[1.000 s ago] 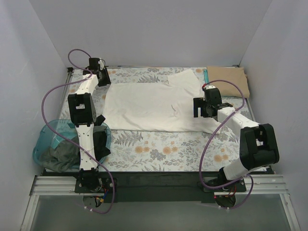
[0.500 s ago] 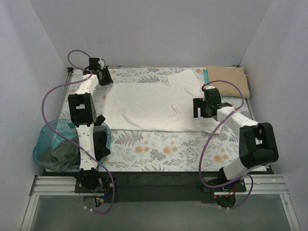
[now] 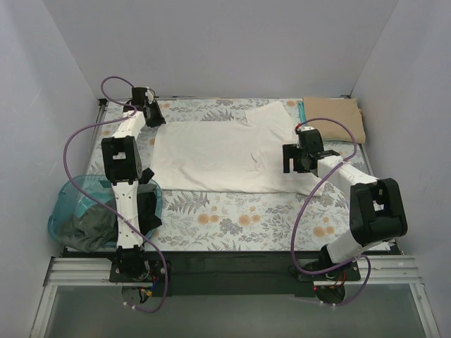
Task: Fold and stack the t-shirts
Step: Fold the tshirt
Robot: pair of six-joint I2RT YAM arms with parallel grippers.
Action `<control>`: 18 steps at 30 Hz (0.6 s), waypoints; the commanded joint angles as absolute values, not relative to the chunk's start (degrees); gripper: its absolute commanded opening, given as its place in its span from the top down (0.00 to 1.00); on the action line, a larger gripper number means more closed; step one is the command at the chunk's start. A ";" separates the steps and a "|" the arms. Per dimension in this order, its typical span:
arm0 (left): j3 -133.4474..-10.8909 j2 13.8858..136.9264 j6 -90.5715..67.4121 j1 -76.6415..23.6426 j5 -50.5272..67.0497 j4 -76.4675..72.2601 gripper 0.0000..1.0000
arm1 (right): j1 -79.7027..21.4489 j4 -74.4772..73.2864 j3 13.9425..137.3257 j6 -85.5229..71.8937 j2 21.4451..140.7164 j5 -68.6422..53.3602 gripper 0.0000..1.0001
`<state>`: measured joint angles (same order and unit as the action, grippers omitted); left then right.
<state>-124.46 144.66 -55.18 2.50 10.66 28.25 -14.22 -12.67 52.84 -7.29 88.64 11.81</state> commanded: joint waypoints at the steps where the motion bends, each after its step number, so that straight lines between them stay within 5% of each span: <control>1: -125.33 145.11 -54.58 2.37 8.89 28.39 0.82 | -13.89 -12.83 55.63 -7.12 89.21 11.69 0.02; 3: -125.59 145.11 -54.93 2.46 7.39 28.39 1.00 | -13.89 -12.83 56.16 -7.12 89.47 11.69 0.02; 9: -124.81 144.32 -54.76 2.46 6.42 27.95 1.00 | -13.89 -12.83 61.51 -5.72 92.37 10.28 0.02; 18: -121.56 142.39 -54.14 2.37 8.18 26.72 1.00 | -13.80 -12.66 89.53 -3.87 111.25 7.21 0.02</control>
<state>-123.63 145.49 -55.29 2.50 8.58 25.89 -14.20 -13.98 81.12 -5.17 106.67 8.29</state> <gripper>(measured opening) 0.020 0.984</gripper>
